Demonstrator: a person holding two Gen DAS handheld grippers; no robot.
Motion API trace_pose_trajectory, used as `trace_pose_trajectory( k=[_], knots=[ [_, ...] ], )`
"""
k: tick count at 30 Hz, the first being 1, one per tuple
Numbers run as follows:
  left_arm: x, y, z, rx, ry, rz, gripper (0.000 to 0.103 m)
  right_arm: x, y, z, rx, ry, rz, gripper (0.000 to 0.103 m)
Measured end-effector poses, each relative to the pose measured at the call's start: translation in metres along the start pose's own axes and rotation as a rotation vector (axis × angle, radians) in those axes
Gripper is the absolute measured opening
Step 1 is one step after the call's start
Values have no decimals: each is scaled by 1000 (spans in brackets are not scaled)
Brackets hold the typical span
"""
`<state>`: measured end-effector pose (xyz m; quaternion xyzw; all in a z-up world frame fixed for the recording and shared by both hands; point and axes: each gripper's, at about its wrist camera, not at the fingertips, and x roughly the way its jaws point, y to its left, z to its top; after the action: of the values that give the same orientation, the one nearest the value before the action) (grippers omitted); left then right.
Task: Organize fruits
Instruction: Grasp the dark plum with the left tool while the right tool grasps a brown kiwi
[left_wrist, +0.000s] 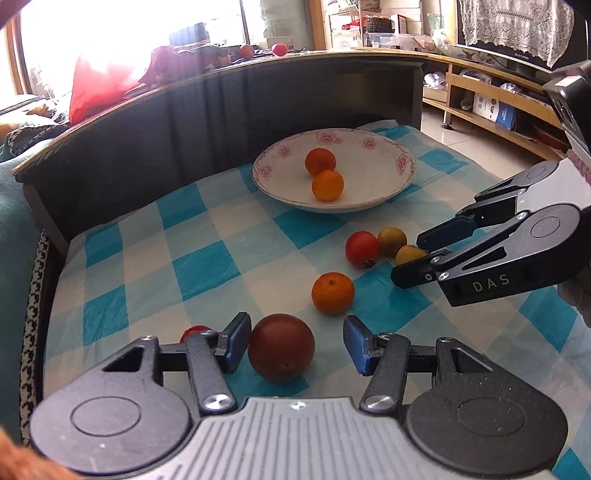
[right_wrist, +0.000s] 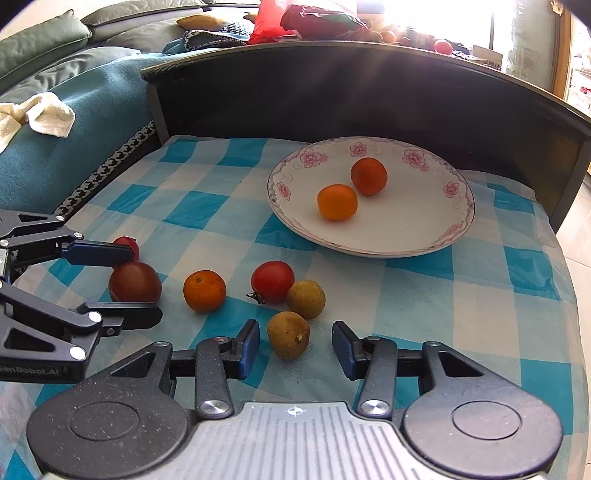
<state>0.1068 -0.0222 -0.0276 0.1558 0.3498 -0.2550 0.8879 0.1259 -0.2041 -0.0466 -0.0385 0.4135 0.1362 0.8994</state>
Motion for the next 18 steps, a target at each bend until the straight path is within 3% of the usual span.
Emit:
trace_pose_trajectory(
  k=[7,9,11,12,16,18],
  knots=[
    [5,0,-1,-16,8,38,62,0,2,-1,-6,-5,-4,39],
    [-1,-1,1,-14,-3,11,62,0,3,-2,-17,-7,-12,30],
    [-4,-3,1,-21,-9,-2,60,0,4,-1,-23,-5,-13,27],
    [-6,-4,2,-25,-12,-9,59,1,4,-1,-27,-5,-13,19],
    [-6,-5,2,-13,-21,-15,58,-1,7,-1,-47,2,-13,19],
    [0,-3,0,-10,-6,5,66,-1,7,-1,-50,1,-14,19]
  ],
)
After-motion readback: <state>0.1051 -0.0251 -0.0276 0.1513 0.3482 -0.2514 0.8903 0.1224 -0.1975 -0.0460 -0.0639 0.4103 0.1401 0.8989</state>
